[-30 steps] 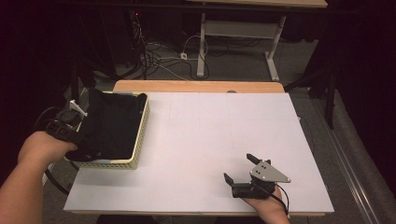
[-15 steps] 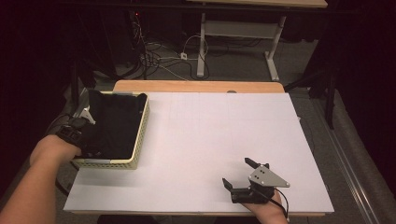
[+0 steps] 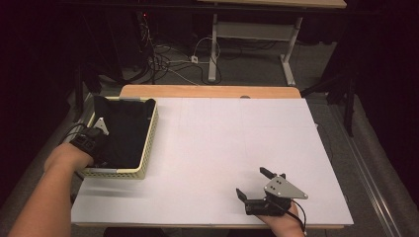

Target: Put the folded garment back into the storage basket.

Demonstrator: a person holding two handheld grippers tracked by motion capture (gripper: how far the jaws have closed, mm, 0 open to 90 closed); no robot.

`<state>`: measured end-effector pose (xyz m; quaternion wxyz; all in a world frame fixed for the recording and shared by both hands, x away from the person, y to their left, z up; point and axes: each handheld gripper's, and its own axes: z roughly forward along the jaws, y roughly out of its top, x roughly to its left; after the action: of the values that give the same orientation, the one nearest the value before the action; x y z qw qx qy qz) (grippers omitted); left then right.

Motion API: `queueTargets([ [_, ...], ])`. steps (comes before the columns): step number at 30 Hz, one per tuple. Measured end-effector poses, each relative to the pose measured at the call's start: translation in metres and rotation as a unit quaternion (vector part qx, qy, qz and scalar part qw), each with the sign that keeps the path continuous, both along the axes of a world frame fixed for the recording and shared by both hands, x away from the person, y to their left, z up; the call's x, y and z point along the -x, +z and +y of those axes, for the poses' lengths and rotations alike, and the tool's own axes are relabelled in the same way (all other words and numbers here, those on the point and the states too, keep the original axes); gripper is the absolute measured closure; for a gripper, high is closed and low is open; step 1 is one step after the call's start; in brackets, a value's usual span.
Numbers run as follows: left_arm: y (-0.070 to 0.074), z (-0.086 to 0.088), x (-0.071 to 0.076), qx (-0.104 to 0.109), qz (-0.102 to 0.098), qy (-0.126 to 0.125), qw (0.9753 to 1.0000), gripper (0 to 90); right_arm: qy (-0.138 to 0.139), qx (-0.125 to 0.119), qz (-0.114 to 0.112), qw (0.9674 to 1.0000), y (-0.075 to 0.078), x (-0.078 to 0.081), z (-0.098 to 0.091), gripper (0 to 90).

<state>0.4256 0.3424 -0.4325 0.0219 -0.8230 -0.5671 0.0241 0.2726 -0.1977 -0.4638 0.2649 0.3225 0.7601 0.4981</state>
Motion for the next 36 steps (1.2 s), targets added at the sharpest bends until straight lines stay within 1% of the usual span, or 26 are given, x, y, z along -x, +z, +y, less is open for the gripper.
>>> queueTargets([
  [1,0.001,0.000,0.000,0.001,0.001,-0.001,1.0000,88.0,0.000,0.000,0.000,1.0000,0.000,0.000,0.000,1.3],
  [3,0.002,0.001,0.002,0.003,-0.006,-0.001,1.0000,87.9,0.001,0.001,0.001,1.0000,0.000,0.000,0.002,1.3],
  [5,0.009,0.001,0.004,0.013,-0.016,0.002,0.9998,87.6,0.003,0.003,-0.002,1.0000,0.000,0.001,0.002,1.3],
  [7,0.019,0.002,0.005,0.027,-0.034,0.006,0.9991,87.5,0.002,0.003,-0.003,1.0000,0.001,0.002,0.003,1.3],
  [9,0.031,0.001,0.005,0.033,-0.059,0.011,0.9976,87.5,0.003,0.002,-0.005,1.0000,0.001,0.002,0.002,1.4],
  [10,0.038,0.000,0.004,0.037,-0.076,0.014,0.9964,87.5,0.002,0.003,-0.004,1.0000,0.002,0.002,0.002,1.4],
  [12,0.051,-0.002,0.000,0.044,-0.113,0.025,0.9923,87.4,0.001,0.001,-0.004,1.0000,0.001,0.002,0.001,1.4],
  [13,0.056,-0.002,-0.003,0.047,-0.124,0.035,0.9905,85.4,-0.001,0.001,-0.003,1.0000,0.001,0.002,0.001,1.4],
  [14,0.060,-0.003,-0.006,0.045,-0.134,0.043,0.9890,85.0,-0.002,0.002,-0.004,1.0000,0.001,0.002,0.001,1.4],
  [15,0.062,-0.004,-0.009,0.043,-0.140,0.045,0.9882,85.0,-0.003,0.003,-0.005,1.0000,0.001,0.002,0.000,1.4],
  [16,0.064,-0.004,-0.014,0.042,-0.153,0.050,0.9861,85.0,-0.003,0.003,-0.005,1.0000,0.001,0.002,0.000,1.4],
  [17,0.065,-0.004,-0.017,0.043,-0.160,0.053,0.9847,85.1,-0.004,0.002,-0.004,1.0000,0.001,0.002,-0.001,1.4],
  [18,0.066,-0.003,-0.023,0.050,-0.172,0.057,0.9822,85.6,-0.005,0.003,-0.004,1.0000,0.000,0.001,-0.001,1.4],
  [19,0.065,-0.002,-0.028,0.053,-0.177,0.060,0.9810,85.8,-0.008,0.004,-0.004,1.0000,0.000,0.001,-0.002,1.4],
  [20,0.063,-0.001,-0.035,0.053,-0.179,0.062,0.9805,86.9,-0.010,0.002,-0.004,0.9999,0.000,0.001,-0.002,1.5],
  [22,0.059,0.001,-0.047,0.060,-0.188,0.070,0.9778,87.0,-0.014,0.005,-0.004,0.9999,0.000,0.000,-0.003,1.5],
  [24,0.053,0.001,-0.061,0.064,-0.195,0.073,0.9759,87.0,-0.019,0.009,-0.005,0.9998,-0.001,-0.001,-0.002,1.5],
  [25,0.049,0.000,-0.068,0.065,-0.203,0.075,0.9741,87.0,-0.018,0.011,-0.006,0.9998,-0.001,-0.001,-0.001,1.5],
  [26,0.045,-0.001,-0.074,0.061,-0.217,0.082,0.9708,86.9,-0.018,0.014,-0.005,0.9997,-0.001,-0.002,-0.001,1.5],
  [27,0.040,-0.001,-0.081,0.059,-0.224,0.089,0.9687,86.9,-0.018,0.017,-0.005,0.9997,-0.001,-0.002,0.000,1.5],
  [28,0.035,-0.003,-0.087,0.054,-0.227,0.090,0.9682,87.0,-0.020,0.019,-0.006,0.9996,-0.001,-0.002,0.001,1.5],
  [30,0.026,-0.003,-0.096,0.051,-0.236,0.100,0.9653,87.0,-0.019,0.021,-0.007,0.9996,-0.001,-0.003,0.002,1.5],
  [32,0.018,-0.003,-0.104,0.047,-0.234,0.103,0.9657,87.0,-0.022,0.024,-0.004,0.9995,-0.002,-0.002,0.003,1.5],
  [34,0.011,-0.002,-0.109,0.032,-0.233,0.101,0.9666,87.1,-0.022,0.028,-0.003,0.9994,-0.003,-0.001,0.005,1.5],
  [35,0.008,-0.002,-0.112,0.025,-0.228,0.101,0.9680,88.0,-0.023,0.033,-0.003,0.9992,-0.004,-0.001,0.006,1.6],
  [36,0.005,-0.003,-0.113,0.023,-0.227,0.097,0.9687,88.0,-0.023,0.037,-0.003,0.9991,-0.004,0.000,0.007,1.6],
])
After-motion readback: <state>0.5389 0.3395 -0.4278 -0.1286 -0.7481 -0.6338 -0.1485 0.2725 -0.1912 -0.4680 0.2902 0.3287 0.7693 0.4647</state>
